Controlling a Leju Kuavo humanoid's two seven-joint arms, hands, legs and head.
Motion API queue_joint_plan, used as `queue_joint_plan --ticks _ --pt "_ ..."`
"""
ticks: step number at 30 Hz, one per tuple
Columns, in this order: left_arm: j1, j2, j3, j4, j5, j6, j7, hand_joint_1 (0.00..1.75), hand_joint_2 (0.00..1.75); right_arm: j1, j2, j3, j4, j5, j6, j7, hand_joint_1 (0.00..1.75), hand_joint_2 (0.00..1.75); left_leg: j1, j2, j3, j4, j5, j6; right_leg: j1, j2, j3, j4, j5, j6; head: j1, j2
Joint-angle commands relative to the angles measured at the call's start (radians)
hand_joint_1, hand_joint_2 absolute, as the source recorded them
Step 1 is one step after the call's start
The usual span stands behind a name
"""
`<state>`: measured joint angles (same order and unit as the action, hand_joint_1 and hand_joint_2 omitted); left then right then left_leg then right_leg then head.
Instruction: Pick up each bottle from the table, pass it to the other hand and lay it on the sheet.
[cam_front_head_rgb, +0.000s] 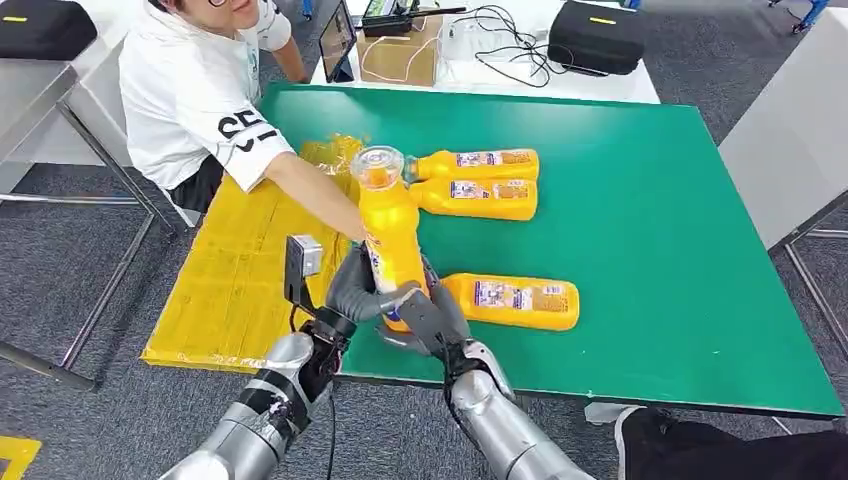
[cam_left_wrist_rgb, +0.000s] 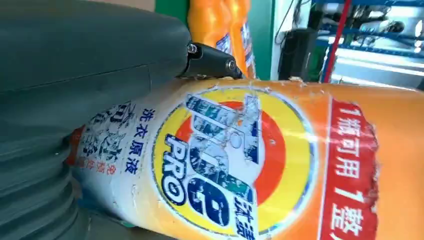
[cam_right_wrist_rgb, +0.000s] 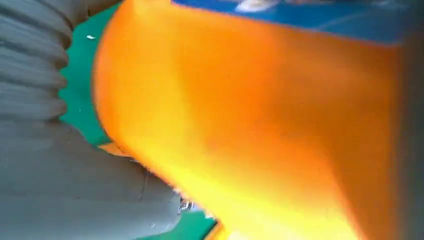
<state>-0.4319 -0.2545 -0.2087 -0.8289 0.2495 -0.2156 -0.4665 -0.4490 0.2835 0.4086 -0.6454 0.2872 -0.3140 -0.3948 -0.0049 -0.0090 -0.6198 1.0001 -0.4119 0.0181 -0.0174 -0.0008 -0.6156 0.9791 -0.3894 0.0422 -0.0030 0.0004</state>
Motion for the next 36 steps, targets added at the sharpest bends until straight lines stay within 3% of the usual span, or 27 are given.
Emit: queue_joint_plan --ticks 1,4,12,17,21,24,29,36 --pt "-0.064 0.177 0.031 0.027 -0.306 0.306 -0.065 1.75 1.75 0.004 -0.075 -0.111 -0.133 -0.051 -0.013 -0.019 0.0 1.75 0.002 0.002 0.004 0.001 -0.002 -0.002 0.002 0.002 0.004 0.0 -0.001 -0.002 0.0 0.0" --pt "-0.104 0.236 0.045 0.129 -0.523 0.47 -0.084 1.75 1.75 0.025 -0.083 -0.164 -0.211 -0.086 -0.008 -0.033 0.0 1.75 0.002 0.003 0.005 0.0 -0.002 -0.002 0.002 0.002 0.004 0.0 -0.001 -0.003 0.0 0.0" --pt "-0.199 0.312 0.119 0.384 -0.749 0.549 -0.068 1.75 1.75 0.085 -0.064 -0.234 -0.414 -0.257 0.152 -0.097 0.0 1.75 0.002 0.002 0.003 0.0 -0.001 -0.002 0.002 0.001 0.002 0.001 -0.001 -0.002 0.0 0.0" --pt "-0.222 0.347 0.089 0.473 -0.875 0.561 0.024 1.75 1.75 0.105 -0.062 -0.25 -0.496 -0.261 0.079 -0.1 0.0 1.75 0.002 0.003 0.005 0.001 -0.002 -0.003 0.002 0.0 0.004 0.002 -0.003 -0.002 0.0 0.0" --pt "-0.224 0.348 0.09 0.475 -0.877 0.559 0.025 1.75 1.75 0.105 -0.068 -0.253 -0.496 -0.262 0.079 -0.099 0.0 1.75 0.001 0.002 0.005 0.0 -0.001 -0.002 0.001 0.001 0.004 0.0 -0.001 -0.002 0.001 0.0" --pt "-0.245 0.378 -0.011 0.519 -1.019 0.528 0.11 1.75 1.75 0.093 -0.074 -0.257 -0.488 -0.264 0.074 -0.101 0.0 1.75 0.004 0.006 0.01 0.001 -0.004 -0.004 0.004 0.004 0.008 0.0 -0.002 -0.005 0.0 0.0" --pt "-0.25 0.431 -0.156 0.556 -1.221 0.45 0.073 1.75 1.75 0.037 -0.086 -0.227 -0.411 -0.24 0.08 -0.093 0.0 1.75 0.001 0.006 0.008 -0.001 -0.001 -0.002 0.001 0.004 0.005 0.0 0.0 -0.002 0.001 0.0" --pt "-0.297 0.425 -0.246 0.578 -1.336 0.352 0.15 1.75 1.75 -0.007 -0.098 -0.168 -0.316 -0.168 0.079 -0.058 0.0 1.75 0.002 0.008 0.011 -0.001 -0.001 -0.003 0.002 0.005 0.008 0.0 0.0 -0.003 0.0 0.0"
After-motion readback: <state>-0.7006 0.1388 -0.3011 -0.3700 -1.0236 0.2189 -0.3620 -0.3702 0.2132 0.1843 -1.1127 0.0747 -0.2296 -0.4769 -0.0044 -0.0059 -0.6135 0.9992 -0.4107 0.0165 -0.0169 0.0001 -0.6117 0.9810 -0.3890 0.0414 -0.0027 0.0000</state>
